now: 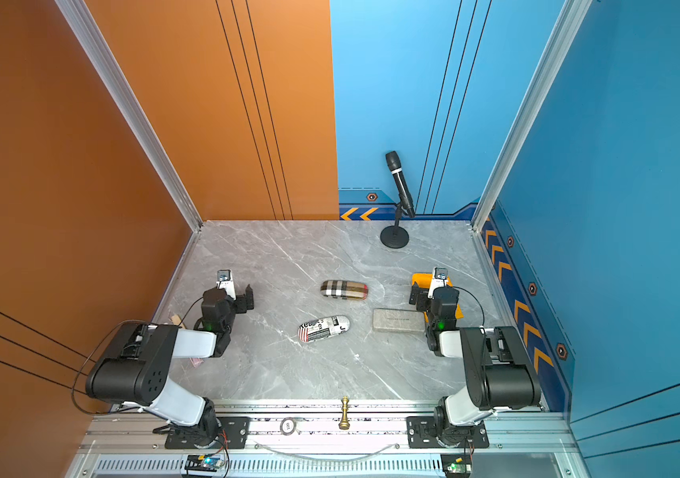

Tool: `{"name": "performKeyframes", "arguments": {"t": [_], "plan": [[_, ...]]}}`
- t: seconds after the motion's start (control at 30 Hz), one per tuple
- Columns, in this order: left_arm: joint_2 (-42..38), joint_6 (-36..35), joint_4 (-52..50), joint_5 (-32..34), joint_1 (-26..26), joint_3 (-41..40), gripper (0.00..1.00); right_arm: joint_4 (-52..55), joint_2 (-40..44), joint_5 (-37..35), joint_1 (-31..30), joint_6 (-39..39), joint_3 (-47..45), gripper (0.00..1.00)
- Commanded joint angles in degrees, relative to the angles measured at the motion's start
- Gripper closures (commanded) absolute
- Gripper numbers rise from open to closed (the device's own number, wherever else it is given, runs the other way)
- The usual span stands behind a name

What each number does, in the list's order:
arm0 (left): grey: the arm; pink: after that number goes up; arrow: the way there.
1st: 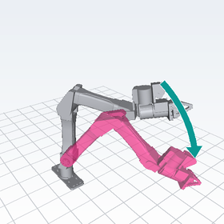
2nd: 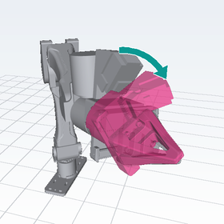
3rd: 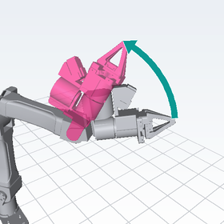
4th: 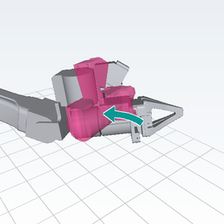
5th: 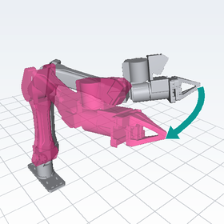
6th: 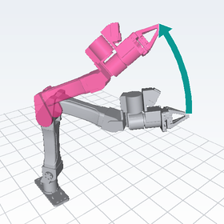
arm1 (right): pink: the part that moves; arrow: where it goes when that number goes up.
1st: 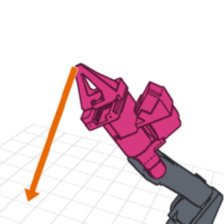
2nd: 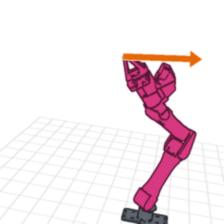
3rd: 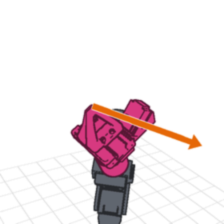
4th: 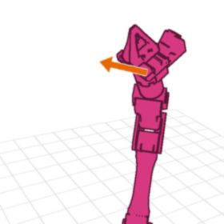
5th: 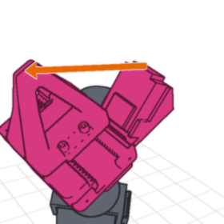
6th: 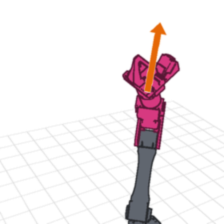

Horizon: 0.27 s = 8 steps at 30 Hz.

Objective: Wipe the eyeglass case
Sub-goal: Reset both arms

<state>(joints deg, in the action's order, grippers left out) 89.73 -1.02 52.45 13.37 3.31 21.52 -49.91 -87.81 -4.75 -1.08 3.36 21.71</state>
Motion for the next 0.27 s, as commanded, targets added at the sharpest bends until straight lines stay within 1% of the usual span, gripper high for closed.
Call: {"name": "performKeyframes", "arguments": {"t": [0.0, 0.23], "plan": [[-0.5, 0.7, -0.7, -1.2, -0.5, 0.5, 0.02, 1.4, 0.0, -0.4, -0.2, -0.7, 0.6, 0.0], [-0.4, 0.7, -0.8, -1.2, -0.5, 0.5, 0.02, 1.3, 0.0, -0.3, -0.1, -0.6, 0.6, 0.01]]}}
